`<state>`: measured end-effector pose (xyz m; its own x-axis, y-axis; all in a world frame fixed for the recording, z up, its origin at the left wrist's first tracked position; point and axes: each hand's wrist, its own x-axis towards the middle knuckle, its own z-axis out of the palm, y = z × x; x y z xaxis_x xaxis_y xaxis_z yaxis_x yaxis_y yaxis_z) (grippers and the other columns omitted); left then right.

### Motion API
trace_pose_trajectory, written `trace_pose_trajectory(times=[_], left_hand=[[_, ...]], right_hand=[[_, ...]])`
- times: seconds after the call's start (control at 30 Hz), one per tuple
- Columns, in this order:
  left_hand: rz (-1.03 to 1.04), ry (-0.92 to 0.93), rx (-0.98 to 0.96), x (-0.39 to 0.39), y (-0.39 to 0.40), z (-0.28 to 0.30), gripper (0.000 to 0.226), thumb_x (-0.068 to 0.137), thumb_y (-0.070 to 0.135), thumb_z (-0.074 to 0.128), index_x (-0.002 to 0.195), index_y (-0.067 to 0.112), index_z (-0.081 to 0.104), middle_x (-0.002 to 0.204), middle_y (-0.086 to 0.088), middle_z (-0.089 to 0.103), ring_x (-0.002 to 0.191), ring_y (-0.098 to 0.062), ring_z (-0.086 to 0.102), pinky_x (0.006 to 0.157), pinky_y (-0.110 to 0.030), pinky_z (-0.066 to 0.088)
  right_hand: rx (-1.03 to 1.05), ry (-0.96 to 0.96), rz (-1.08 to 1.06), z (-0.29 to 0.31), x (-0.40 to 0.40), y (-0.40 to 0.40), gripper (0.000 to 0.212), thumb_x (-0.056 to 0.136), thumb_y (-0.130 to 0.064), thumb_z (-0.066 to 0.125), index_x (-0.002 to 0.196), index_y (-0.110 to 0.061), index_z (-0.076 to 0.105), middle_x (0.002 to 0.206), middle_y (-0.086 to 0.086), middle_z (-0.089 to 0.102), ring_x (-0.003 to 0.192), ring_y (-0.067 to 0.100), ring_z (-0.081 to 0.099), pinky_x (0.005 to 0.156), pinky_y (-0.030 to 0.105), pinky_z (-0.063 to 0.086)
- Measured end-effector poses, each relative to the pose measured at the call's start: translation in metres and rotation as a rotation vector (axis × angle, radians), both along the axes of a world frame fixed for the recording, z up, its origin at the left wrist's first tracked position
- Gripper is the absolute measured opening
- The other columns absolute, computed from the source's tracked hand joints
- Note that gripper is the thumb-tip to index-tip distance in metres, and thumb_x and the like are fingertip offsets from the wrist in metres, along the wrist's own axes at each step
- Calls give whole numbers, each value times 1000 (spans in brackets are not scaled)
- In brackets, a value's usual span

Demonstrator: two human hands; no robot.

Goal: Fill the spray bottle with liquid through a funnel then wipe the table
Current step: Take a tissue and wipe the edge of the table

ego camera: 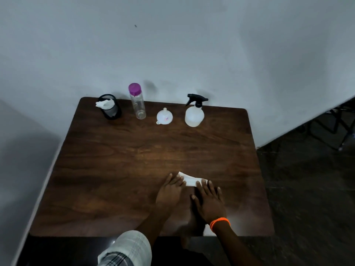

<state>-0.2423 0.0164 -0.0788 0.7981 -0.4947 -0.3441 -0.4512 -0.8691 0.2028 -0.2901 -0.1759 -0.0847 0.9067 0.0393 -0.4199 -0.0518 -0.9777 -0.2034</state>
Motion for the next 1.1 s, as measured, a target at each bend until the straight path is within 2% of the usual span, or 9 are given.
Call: trace_pose_trajectory(times=[0.07, 0.2, 0.4, 0.57, 0.67, 0.73, 0.93, 1.0, 1.1], left_hand=[[6, 7, 0, 10, 23, 0, 59, 97, 23, 24, 153, 20, 41, 164, -1, 30, 154, -15, 18, 125, -42, -5], [-22, 106, 47, 30, 66, -14, 56, 82, 25, 35, 121, 24, 74, 134, 2, 66, 130, -13, 58, 121, -39, 9], [82, 83, 60, 54, 126, -13, 63, 85, 24, 26, 131, 21, 68, 142, 0, 60, 139, -16, 49, 118, -40, 11], [194, 65, 70, 61, 182, -9, 62, 85, 25, 27, 132, 22, 67, 142, 1, 60, 138, -14, 50, 121, -39, 9], [262, -1, 53, 55, 217, -12, 74, 86, 28, 10, 147, 19, 51, 157, 0, 42, 149, -15, 31, 125, -40, 1], [308, 12, 86, 54, 239, -9, 69, 88, 26, 15, 143, 19, 56, 152, -1, 50, 147, -17, 37, 123, -36, -12], [455, -8, 160, 39, 310, 2, 56, 103, 25, 32, 158, 18, 29, 165, -2, 25, 156, -23, 9, 126, -45, -1], [491, 4, 195, 30, 331, 7, 54, 102, 26, 34, 155, 18, 37, 163, -1, 31, 155, -25, 14, 125, -47, 2], [558, 53, 198, 15, 354, 11, 52, 93, 26, 36, 137, 17, 62, 143, -2, 59, 144, -30, 42, 125, -49, 7]], right_hand=[[8, 6, 24, 2, 14, 18, 68, 98, -64, 24, 159, -34, 32, 167, -1, 27, 157, 24, 18, 119, 41, -6], [15, 12, 68, 7, 44, 56, 69, 99, -63, 24, 162, -34, 20, 170, -3, 14, 159, 21, 5, 123, 44, -5], [34, 15, 140, 6, 84, 120, 86, 87, -70, 4, 162, -31, 18, 171, -2, 13, 159, 22, 3, 125, 47, -3], [-36, -1, 282, 5, 106, 180, 73, 94, -63, 36, 147, -15, 54, 151, 13, 52, 147, 27, 42, 120, 46, 1], [-55, -1, 350, 1, 114, 222, 74, 93, -62, 41, 141, -9, 60, 146, 16, 58, 141, 29, 50, 121, 47, 2], [-54, 3, 395, 2, 120, 248, 74, 93, -62, 41, 139, -7, 61, 143, 17, 59, 138, 30, 53, 120, 47, 3], [-63, -1, 587, -2, 134, 317, 75, 93, -63, 39, 139, -8, 61, 144, 16, 59, 139, 28, 53, 119, 49, 10], [-38, -8, 627, -5, 134, 340, 77, 93, -63, 35, 144, -9, 56, 150, 15, 54, 143, 28, 47, 118, 49, 10], [8, -20, 686, -7, 130, 366, 83, 94, -66, 23, 155, -11, 40, 161, 15, 38, 154, 27, 28, 121, 48, -1]])
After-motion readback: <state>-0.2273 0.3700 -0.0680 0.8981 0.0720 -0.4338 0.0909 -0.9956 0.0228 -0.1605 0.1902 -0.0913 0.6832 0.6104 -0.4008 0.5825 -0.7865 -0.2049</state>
